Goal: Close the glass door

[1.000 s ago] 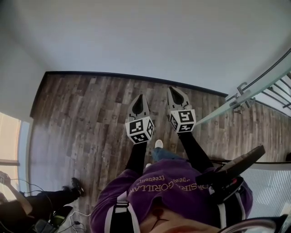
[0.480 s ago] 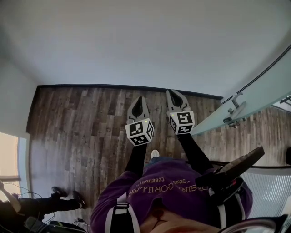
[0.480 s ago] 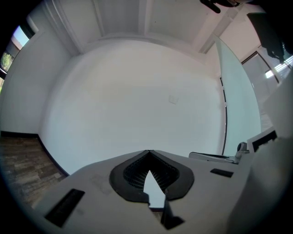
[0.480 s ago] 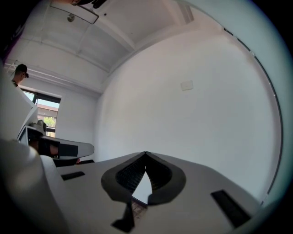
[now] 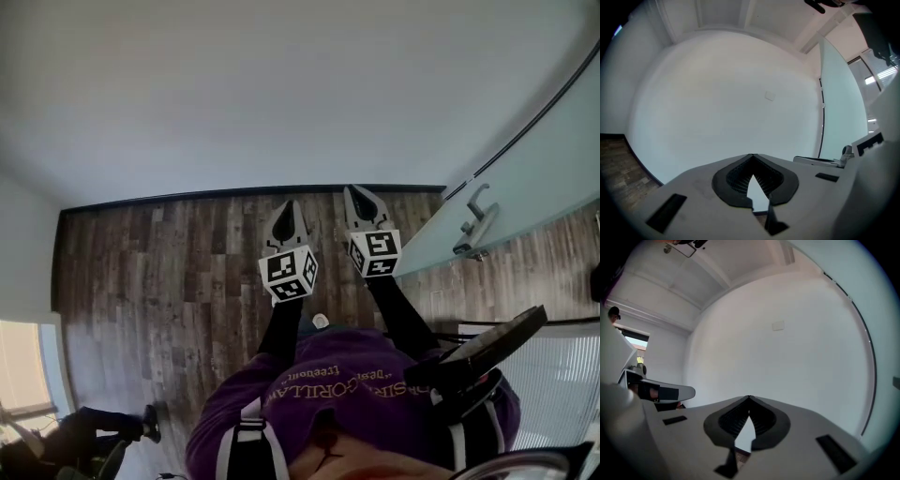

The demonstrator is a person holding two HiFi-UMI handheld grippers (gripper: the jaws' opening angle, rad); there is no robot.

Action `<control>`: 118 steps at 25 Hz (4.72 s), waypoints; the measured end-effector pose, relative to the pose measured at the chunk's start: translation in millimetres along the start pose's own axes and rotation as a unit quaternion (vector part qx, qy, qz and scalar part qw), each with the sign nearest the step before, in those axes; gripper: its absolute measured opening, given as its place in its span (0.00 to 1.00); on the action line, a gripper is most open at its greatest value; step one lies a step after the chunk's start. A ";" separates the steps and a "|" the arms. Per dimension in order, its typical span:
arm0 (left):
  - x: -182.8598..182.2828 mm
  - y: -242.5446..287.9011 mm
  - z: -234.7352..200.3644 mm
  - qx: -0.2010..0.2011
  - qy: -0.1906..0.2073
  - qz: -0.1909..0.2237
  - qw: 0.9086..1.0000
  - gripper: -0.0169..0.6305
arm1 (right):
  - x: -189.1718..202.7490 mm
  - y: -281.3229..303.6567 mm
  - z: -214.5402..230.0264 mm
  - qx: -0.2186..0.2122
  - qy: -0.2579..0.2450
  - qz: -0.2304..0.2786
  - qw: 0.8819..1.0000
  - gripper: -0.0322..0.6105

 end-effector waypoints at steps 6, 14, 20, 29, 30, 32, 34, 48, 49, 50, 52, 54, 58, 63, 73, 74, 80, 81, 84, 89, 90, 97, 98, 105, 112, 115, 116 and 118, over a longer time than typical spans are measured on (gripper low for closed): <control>-24.4 38.3 -10.0 0.053 0.027 -0.012 0.998 0.03 | -13.9 21.9 10.4 0.052 0.027 0.006 0.998 0.04; -57.2 98.9 -18.5 0.144 0.067 -0.030 0.987 0.03 | -34.5 50.3 21.6 0.136 0.053 0.022 0.989 0.04; -59.2 131.0 -14.4 0.210 0.081 -0.059 0.972 0.03 | -27.8 47.7 30.7 0.207 0.082 0.015 0.975 0.04; -20.1 140.5 59.9 0.347 0.114 -0.118 0.923 0.03 | 13.0 -24.1 49.0 0.341 0.131 -0.006 0.931 0.04; -16.5 138.7 70.8 0.360 0.117 -0.121 0.918 0.03 | 17.1 -35.5 51.3 0.354 0.135 -0.008 0.925 0.04; -10.6 134.3 92.7 0.384 0.123 -0.127 0.906 0.03 | 23.2 -58.0 54.9 0.380 0.138 -0.010 0.915 0.04; -5.3 129.0 113.5 0.403 0.131 -0.131 0.896 0.03 | 28.4 -77.9 57.7 0.398 0.143 -0.009 0.906 0.04; 37.7 102.8 222.7 0.469 0.168 -0.149 0.854 0.03 | 69.8 -163.4 81.0 0.445 0.175 -0.005 0.878 0.04; 41.7 102.0 226.8 0.472 0.170 -0.152 0.851 0.03 | 73.9 -168.1 80.0 0.450 0.177 -0.004 0.875 0.04; 45.4 101.4 230.5 0.475 0.172 -0.156 0.849 0.03 | 77.4 -172.8 78.6 0.454 0.180 -0.001 0.873 0.04; 50.6 100.8 239.1 0.480 0.176 -0.160 0.844 0.03 | 83.4 -184.2 77.3 0.466 0.186 0.000 0.865 0.04; 53.8 101.8 249.8 0.489 0.179 -0.162 0.839 0.03 | 89.9 -197.2 77.9 0.486 0.195 -0.005 0.852 0.04; 57.8 110.0 267.5 0.503 0.183 -0.165 0.829 0.03 | 99.0 -217.5 79.9 0.523 0.209 -0.003 0.826 0.04; 56.3 122.3 283.8 0.530 0.201 -0.165 0.807 0.03 | 101.6 -231.3 78.5 0.571 0.223 0.001 0.790 0.04; 40.0 159.0 316.7 0.608 0.322 -0.114 0.717 0.03 | 96.8 -254.1 79.5 0.647 0.252 0.017 0.719 0.04; 42.7 165.7 318.0 0.613 0.340 -0.107 0.705 0.03 | 99.0 -253.9 78.4 0.654 0.251 0.014 0.714 0.04; 65.0 201.1 330.4 0.611 0.487 -0.016 0.623 0.18 | 110.4 -254.4 70.2 0.684 0.255 0.005 0.683 0.04; 70.0 205.3 333.5 0.605 0.516 0.003 0.606 0.21 | 110.7 -254.7 68.3 0.687 0.255 0.004 0.680 0.04; 74.4 212.3 351.5 0.579 0.604 0.083 0.541 0.27 | 108.6 -256.9 63.7 0.696 0.257 0.004 0.671 0.04; 78.9 220.8 380.1 0.537 0.700 0.193 0.429 0.41 | 106.4 -261.8 55.8 0.710 0.259 0.002 0.655 0.04; 80.6 222.0 384.3 0.531 0.711 0.202 0.415 0.41 | 106.7 -262.8 55.2 0.712 0.260 0.001 0.652 0.04; 96.2 225.1 402.9 0.481 0.753 0.258 0.367 0.41 | 108.3 -259.8 55.5 0.717 0.265 -0.002 0.645 0.04; 96.8 223.8 404.9 0.473 0.755 0.265 0.368 0.41 | 108.0 -259.3 55.1 0.718 0.265 -0.002 0.644 0.04; 89.5 207.0 414.9 0.492 0.736 0.233 0.403 0.29 | 99.6 -254.2 52.5 0.723 0.267 -0.002 0.638 0.04; 92.8 199.4 419.6 0.493 0.743 0.224 0.394 0.27 | 104.1 -256.3 49.2 0.733 0.276 -0.006 0.622 0.04; 96.0 200.5 422.9 0.493 0.745 0.219 0.391 0.27 | 104.0 -251.2 52.7 0.735 0.278 -0.007 0.618 0.04; 96.1 200.5 424.1 0.492 0.748 0.218 0.389 0.27 | 102.9 -250.1 53.6 0.736 0.277 -0.007 0.617 0.04; 99.8 199.7 428.3 0.489 0.752 0.215 0.388 0.27 | 103.5 -249.6 56.1 0.739 0.277 -0.007 0.613 0.04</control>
Point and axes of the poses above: the fingertips, and each gripper's own axes: y forward along the fingers, z to its right, x out of its underside, the point moved 7 cm from there along -y, backward along the fingers, and after that the axes turned 14 degrees about -z, right-handed, at the moved point
